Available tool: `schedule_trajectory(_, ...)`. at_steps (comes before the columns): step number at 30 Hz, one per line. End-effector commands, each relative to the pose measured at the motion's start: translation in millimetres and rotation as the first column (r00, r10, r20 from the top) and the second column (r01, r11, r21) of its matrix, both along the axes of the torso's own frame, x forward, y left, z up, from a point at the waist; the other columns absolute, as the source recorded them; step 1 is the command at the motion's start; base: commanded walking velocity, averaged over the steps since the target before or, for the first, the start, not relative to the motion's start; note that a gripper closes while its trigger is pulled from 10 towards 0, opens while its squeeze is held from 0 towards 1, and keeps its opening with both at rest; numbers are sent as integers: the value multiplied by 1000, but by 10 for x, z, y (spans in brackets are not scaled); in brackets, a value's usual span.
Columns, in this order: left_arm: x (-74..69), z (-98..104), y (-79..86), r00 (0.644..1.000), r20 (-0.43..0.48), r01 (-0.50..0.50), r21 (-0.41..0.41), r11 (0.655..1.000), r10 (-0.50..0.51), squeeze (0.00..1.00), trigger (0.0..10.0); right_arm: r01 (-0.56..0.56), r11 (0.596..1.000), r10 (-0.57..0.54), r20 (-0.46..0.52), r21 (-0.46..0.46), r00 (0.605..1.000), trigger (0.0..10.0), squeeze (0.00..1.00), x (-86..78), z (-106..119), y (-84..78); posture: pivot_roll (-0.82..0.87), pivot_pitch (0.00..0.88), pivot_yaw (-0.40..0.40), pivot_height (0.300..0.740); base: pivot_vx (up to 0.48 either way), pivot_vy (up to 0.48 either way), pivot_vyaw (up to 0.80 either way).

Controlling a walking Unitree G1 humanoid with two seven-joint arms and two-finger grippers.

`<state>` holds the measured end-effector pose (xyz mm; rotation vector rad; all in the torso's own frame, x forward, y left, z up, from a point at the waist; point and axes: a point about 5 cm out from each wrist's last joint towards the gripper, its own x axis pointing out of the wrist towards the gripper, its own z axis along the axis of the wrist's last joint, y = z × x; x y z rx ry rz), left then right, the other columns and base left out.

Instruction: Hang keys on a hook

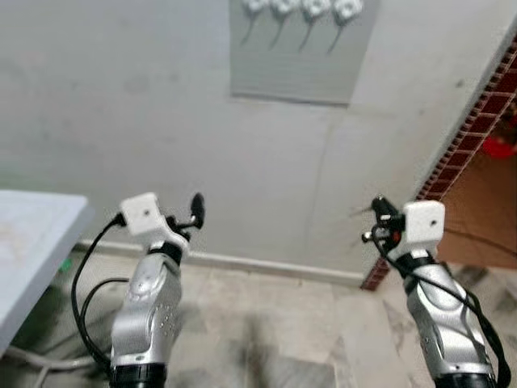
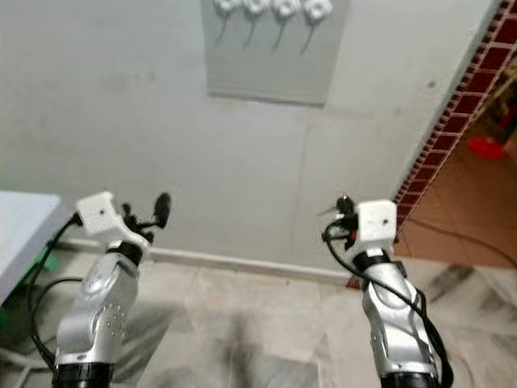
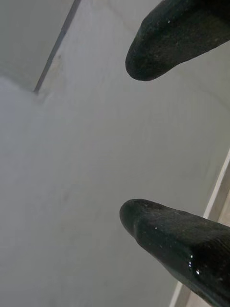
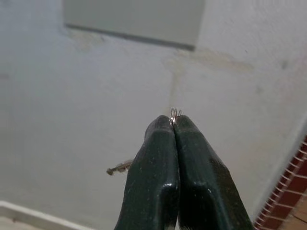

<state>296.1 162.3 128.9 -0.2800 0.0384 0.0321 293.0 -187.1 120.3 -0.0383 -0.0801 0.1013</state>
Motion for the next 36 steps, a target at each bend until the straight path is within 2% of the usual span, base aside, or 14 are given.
schedule_trajectory(1,23,-12,-19,1000,-18,4,-7,1000,-4,0,10000,29,1000,-29,17,0,999,10000,0,20,40,-68,12,62,-34,740,0,0,0)
schedule_trajectory(7,51,32,-3,1000,8,2,-21,1000,-2,0,10000,30,1000,-30,29,6,999,10000,0,23,54,-34,13,58,-30,740,114,0,0)
schedule_trajectory(26,78,50,-37,1000,10,11,-6,1000,-11,0,10000,17,1000,-18,37,14,999,10000,0,13,50,30,12,42,-22,740,471,0,0)
schedule_trajectory(28,82,57,-45,1000,14,18,16,1000,-18,0,10000,16,1000,-16,37,15,999,10000,0,12,48,32,11,38,-21,740,326,0,0)
schedule_trajectory(36,83,47,-74,1000,15,9,40,999,-9,0,10000,10,1000,-10,34,14,999,10000,0,10,36,43,10,34,-25,740,0,0,0)
